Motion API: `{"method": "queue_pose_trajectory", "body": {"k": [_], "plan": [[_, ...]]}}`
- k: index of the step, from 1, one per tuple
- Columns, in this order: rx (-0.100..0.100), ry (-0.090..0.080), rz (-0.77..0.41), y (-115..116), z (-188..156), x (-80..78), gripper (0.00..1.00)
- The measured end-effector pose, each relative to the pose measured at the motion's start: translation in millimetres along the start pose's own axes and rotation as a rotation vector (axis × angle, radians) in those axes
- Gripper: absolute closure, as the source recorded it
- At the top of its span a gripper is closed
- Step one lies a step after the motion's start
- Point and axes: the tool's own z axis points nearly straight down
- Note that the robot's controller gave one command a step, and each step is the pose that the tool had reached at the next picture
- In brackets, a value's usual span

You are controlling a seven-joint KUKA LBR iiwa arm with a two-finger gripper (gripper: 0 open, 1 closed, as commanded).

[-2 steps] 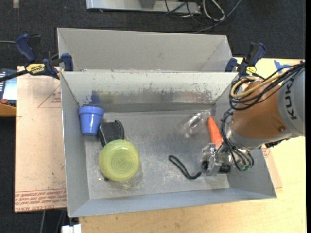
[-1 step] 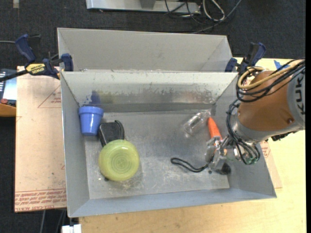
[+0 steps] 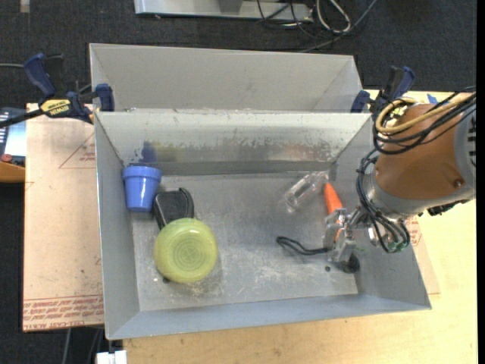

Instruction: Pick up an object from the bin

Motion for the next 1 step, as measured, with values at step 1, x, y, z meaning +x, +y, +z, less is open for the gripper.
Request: {"method": "queue_pose_trajectory", "body": {"k": [1], "plan": [[0.0, 0.0, 0.0, 0.5, -23.0, 0.2, 1.0]]}}
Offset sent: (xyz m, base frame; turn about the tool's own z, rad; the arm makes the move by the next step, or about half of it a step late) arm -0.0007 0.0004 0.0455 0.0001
